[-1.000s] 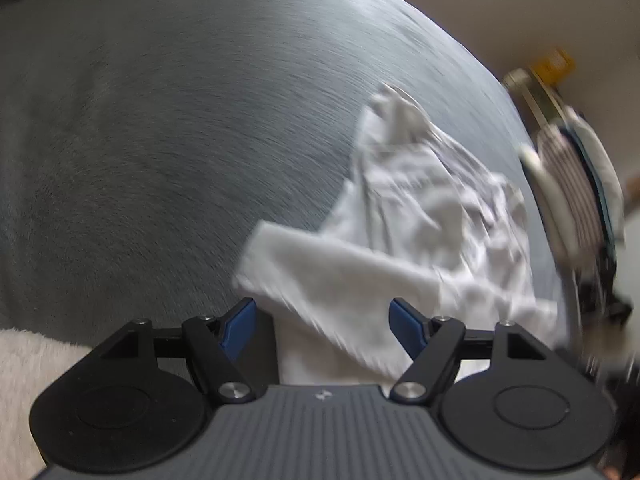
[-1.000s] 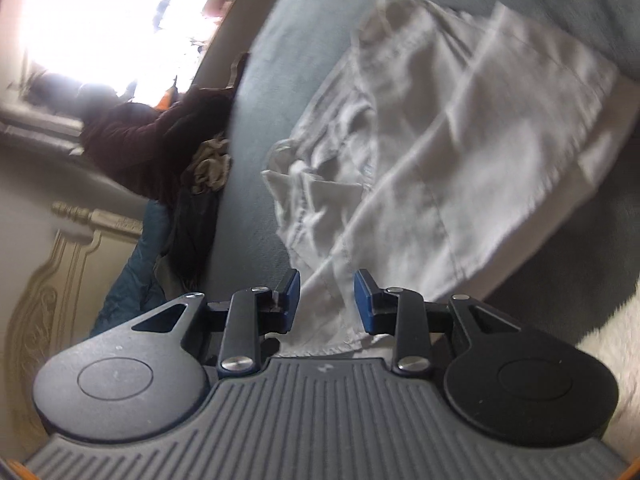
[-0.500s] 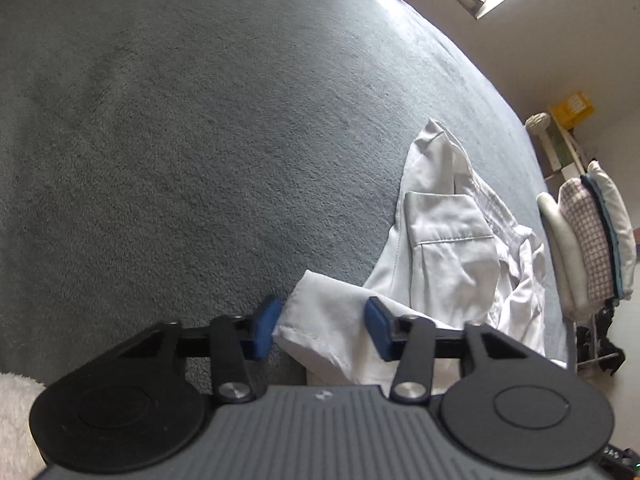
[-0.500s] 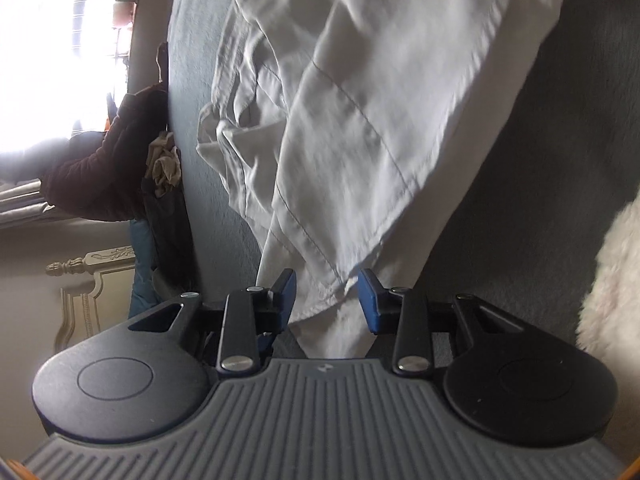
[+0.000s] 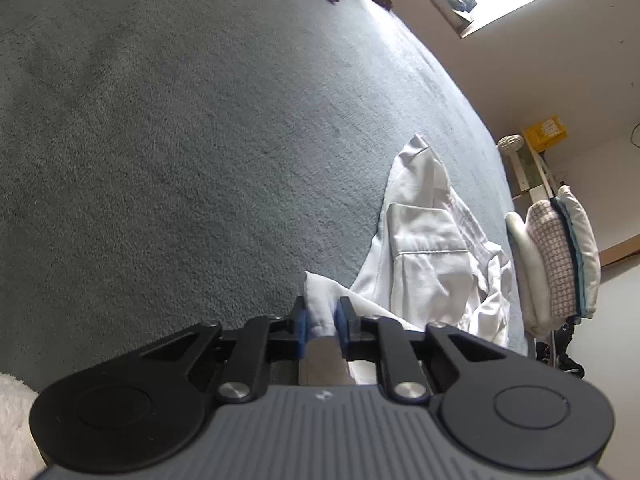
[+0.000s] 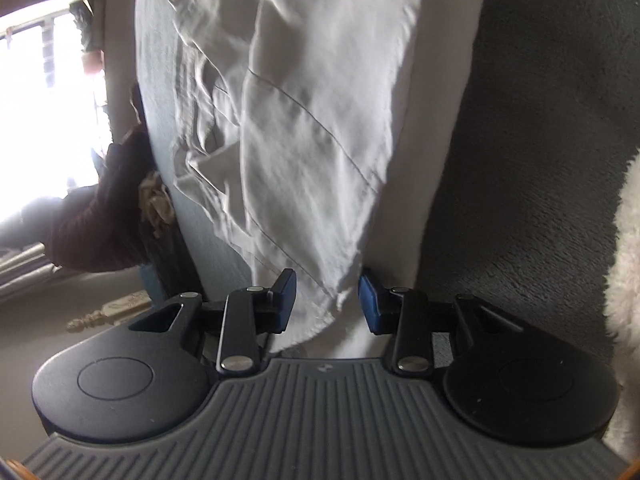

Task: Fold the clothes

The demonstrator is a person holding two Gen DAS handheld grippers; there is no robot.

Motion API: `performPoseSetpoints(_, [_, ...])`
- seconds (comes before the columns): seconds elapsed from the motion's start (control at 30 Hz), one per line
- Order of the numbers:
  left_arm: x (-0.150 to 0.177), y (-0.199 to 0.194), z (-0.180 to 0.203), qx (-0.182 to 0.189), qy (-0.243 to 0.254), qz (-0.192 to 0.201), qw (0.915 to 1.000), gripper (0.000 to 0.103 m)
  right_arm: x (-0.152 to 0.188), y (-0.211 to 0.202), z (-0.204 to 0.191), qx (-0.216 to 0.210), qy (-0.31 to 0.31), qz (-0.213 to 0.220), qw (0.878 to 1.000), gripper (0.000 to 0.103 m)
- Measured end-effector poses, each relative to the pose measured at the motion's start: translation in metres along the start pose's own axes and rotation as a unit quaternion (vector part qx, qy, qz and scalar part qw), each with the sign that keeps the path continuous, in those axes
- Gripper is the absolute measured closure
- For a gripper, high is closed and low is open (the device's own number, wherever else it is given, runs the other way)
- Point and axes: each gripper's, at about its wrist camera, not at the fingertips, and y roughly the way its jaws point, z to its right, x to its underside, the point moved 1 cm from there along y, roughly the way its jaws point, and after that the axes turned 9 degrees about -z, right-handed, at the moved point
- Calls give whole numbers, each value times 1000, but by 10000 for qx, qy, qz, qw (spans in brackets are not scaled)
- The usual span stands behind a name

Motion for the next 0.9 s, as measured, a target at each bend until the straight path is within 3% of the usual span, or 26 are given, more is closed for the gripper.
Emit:
performPoseSetpoints(0.23, [3, -6, -1, 78, 98, 129, 9998, 94, -6, -1, 5, -204, 236, 357, 9989, 73])
performPoseSetpoints(0.3, [3, -8, 0, 66, 141, 153, 9998, 95, -5, -2, 5, -230, 201, 447, 9985, 78])
performPoseSetpoints(0.37, [4, -10, 1, 46, 184, 167, 9997, 95, -6, -3, 5, -189, 177, 528, 9983, 94])
performPoseSetpoints(0.43, [4, -12, 3, 34, 238, 191, 9995, 96, -5, -5, -1, -200, 18, 606, 9980, 100])
performPoseSetpoints(0.7, [7, -22, 12, 49, 370, 348, 9987, 98, -8, -15, -31, -233, -779, 783, 9936, 101])
performPoseSetpoints(0.9, [3, -31, 29, 308, 430, 566, 9970, 99, -15, -24, -58, -77, -1448, 930, 9851, 101])
